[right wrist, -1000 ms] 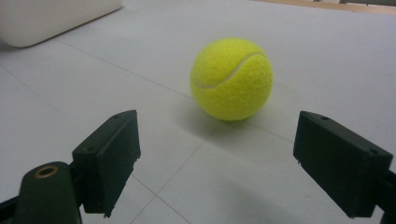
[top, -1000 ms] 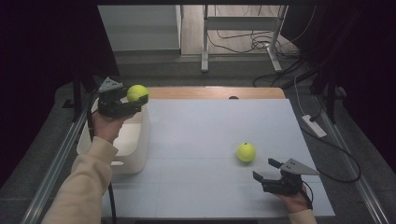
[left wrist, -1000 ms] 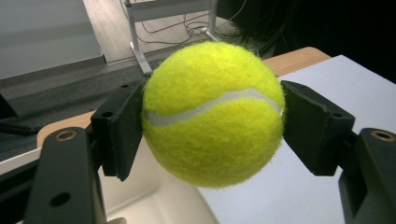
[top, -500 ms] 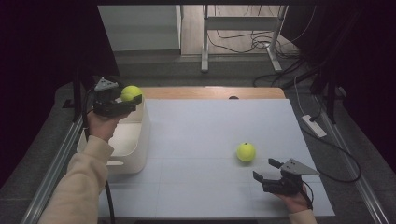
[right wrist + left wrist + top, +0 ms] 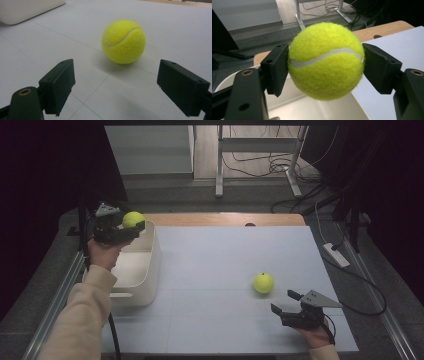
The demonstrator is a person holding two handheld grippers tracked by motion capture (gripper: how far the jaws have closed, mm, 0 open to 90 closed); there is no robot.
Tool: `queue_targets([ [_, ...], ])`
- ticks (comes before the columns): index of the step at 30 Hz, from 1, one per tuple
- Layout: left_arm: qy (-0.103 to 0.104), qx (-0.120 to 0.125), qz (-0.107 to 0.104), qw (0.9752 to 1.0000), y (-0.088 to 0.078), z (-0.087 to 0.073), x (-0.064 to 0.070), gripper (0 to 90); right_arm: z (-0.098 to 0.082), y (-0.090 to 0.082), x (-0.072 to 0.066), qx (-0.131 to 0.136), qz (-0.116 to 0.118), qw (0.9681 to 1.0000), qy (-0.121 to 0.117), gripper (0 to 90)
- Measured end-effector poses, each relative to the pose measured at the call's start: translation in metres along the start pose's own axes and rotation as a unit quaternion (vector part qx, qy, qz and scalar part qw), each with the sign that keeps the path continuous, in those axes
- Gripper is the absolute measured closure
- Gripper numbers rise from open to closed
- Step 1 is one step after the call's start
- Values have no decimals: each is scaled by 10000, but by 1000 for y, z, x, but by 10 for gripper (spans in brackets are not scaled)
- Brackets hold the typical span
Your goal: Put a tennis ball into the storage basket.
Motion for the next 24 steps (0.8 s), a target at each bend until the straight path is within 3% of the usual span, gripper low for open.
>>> queue_targets([
  [10,-132,-26,190,9997,0,-1,-15,270,0,0,0,-8,-8,10000,-5,150],
  [24,-197,-296,440,9984,4,-8,-35,269,0,-1,1,15,-35,10000,-26,152],
])
Point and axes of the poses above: each handheld gripper's, and its own axes: y roughly forward along the jaws, z roughly out of its top, x roughly to its right, the point moved 8 cm from there along y, roughly forward along the jaws, and after that the axes turned 7 degrees about x, right-handed, at the moved point
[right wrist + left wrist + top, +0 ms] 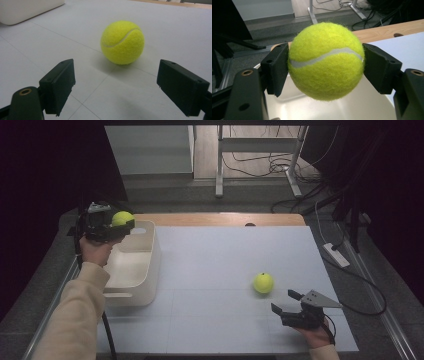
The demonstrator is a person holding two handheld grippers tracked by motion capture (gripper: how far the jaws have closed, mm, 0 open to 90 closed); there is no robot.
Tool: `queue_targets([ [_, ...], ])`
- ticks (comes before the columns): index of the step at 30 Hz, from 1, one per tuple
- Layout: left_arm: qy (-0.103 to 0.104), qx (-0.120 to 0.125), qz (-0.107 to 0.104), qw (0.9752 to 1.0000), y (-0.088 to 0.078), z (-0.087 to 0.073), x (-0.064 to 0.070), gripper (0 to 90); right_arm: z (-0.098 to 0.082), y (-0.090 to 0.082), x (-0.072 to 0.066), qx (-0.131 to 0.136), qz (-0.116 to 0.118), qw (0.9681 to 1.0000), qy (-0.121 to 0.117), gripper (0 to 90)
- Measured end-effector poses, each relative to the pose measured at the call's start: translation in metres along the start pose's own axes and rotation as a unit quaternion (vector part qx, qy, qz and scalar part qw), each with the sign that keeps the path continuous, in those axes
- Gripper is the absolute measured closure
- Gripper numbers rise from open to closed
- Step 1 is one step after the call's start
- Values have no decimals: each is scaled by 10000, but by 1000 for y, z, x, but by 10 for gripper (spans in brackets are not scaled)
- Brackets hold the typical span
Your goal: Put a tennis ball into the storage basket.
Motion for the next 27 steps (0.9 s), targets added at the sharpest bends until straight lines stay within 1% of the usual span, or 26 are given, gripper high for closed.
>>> queue_targets([
  [5,17,-126,24,9999,5,-4,-3,268,-1,0,0,-19,0,10000,-13,152],
  [11,11,-278,7,9996,12,-9,-5,268,-1,0,1,-27,-11,10000,-15,152],
  [13,-52,-341,-36,9994,14,-10,-5,268,-1,0,1,-28,-11,10000,-16,152],
  [16,-56,-506,-32,9987,19,-15,-5,268,-2,0,0,-43,-2,10000,-26,152],
  [20,-113,-645,-50,9978,22,-19,-7,267,-1,0,0,-32,0,10000,-20,152],
  [22,-78,-742,-60,9972,22,-20,-7,267,-2,0,1,-41,-4,10000,-14,152],
  [27,-27,-832,-43,9965,24,-23,-5,267,-2,0,0,-48,2,10000,-22,152],
])
Point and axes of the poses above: each handheld gripper's, and its own axes: y roughly forward along the jaws, z roughly out of its top, x roughly to its right, the point moved 8 cm from there along y, roughly forward along the jaws, and after that the axes turned 7 degrees about x, right-handed, at the moved point
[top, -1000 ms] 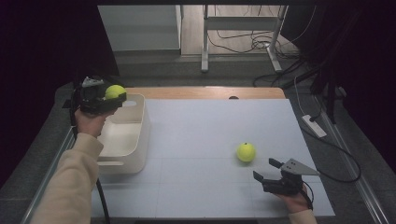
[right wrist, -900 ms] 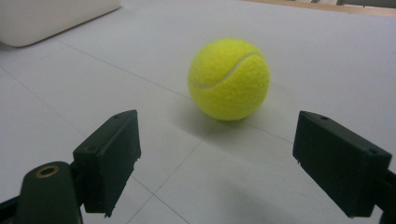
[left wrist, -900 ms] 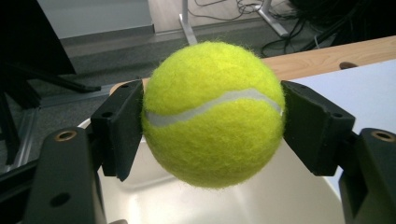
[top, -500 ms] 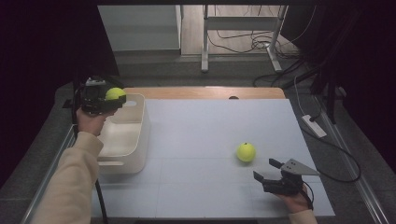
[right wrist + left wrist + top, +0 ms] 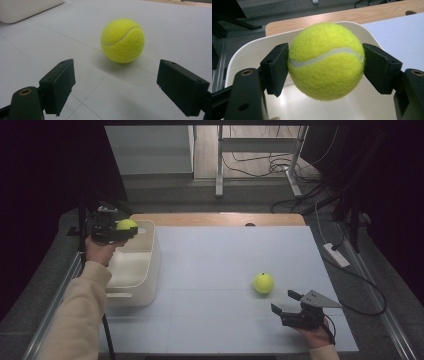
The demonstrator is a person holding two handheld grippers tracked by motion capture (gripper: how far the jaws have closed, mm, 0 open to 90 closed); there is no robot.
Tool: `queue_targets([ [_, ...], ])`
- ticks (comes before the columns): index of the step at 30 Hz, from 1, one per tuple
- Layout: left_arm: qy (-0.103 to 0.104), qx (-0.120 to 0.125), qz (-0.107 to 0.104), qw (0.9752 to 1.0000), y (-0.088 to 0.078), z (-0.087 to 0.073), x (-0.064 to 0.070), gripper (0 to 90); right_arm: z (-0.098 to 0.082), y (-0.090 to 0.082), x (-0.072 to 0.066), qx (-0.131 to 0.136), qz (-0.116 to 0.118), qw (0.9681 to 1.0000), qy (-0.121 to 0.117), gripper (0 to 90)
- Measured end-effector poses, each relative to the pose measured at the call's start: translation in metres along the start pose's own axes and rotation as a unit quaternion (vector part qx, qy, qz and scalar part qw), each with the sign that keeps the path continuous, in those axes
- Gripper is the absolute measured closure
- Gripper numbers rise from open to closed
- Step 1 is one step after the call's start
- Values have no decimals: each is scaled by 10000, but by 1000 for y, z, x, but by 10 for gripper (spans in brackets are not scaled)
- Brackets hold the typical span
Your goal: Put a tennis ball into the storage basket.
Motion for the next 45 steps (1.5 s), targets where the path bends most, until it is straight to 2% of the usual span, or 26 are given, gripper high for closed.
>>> queue_targets([
  [7,4,20,51,10000,-1,1,-2,265,0,0,0,17,8,10000,11,152],
  [9,-9,54,160,9999,-2,1,-3,252,1,-1,0,32,10,10000,21,151],
  [12,-116,139,155,9997,-4,5,0,129,2,-1,-1,49,20,10000,17,151],
  [14,-137,177,85,9997,-6,6,3,96,2,-1,-1,47,8,10000,5,150],
  [17,-160,349,-195,9991,-15,11,14,87,3,-1,-1,96,-12,10000,0,151],
  [23,-81,579,-405,9975,-25,15,25,83,3,-2,0,107,-40,9999,-5,151],
  [26,35,765,-406,9962,-29,16,28,86,3,-1,-1,99,-15,9999,0,151],
  [27,21,830,-504,9953,-31,16,31,86,2,-1,-1,92,-15,10000,-2,151],
  [30,38,894,-596,9942,-34,15,35,86,3,-1,-1,89,-8,10000,-2,151],
  [37,158,975,-970,9904,-40,15,54,92,2,0,1,80,-21,10000,19,151],
  [40,191,996,-1042,9894,-41,15,60,92,2,0,1,77,-19,10000,31,151],
  [45,253,1071,-1224,9864,-44,14,71,91,2,2,2,82,6,10000,42,151],
])
Point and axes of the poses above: each handheld gripper's, and its own axes: y roughly forward along the jaws, z roughly out of its top, x roughly to its right, the point moved 8 cm from there along y, roughly forward along the jaws, and after that the axes turned 7 degrees about x, right-handed, at the moved point
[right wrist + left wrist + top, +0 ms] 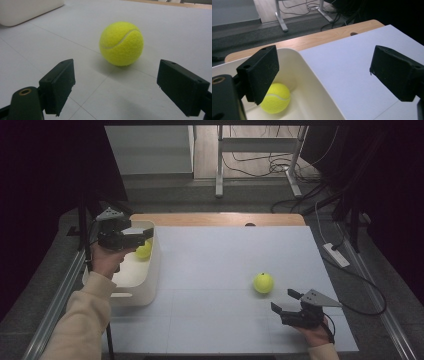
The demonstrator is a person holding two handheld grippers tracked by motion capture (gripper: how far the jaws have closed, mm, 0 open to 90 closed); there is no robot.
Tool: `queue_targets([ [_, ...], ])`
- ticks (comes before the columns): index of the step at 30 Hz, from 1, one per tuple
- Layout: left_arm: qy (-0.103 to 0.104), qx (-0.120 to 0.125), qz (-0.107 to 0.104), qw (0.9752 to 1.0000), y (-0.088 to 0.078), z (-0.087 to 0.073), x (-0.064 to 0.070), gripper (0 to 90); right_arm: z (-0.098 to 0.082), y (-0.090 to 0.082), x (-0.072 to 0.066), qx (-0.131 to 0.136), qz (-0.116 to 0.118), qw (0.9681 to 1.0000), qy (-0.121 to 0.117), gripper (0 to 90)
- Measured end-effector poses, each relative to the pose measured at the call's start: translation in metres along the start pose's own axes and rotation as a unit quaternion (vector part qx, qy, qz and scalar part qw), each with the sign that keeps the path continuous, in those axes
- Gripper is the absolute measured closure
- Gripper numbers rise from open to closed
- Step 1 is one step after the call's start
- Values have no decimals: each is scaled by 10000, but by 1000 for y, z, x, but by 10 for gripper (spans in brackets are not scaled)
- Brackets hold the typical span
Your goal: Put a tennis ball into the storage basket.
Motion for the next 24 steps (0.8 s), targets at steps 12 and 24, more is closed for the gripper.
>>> queue_targets([
  [12,-73,-31,-326,9994,5,-9,16,89,0,1,2,2,-34,10000,53,151],
  [24,115,38,-709,9974,7,-10,45,89,0,2,4,-9,-31,10000,75,151],
])
Point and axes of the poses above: each handheld gripper's, and its own axes: y roughly forward along the jaws, z roughly out of its top, x roughly to its right, the point moved 8 cm from there along y, roughly forward along the jaws, and after that the axes turned 7 degrees about x, right-handed, at the moved point
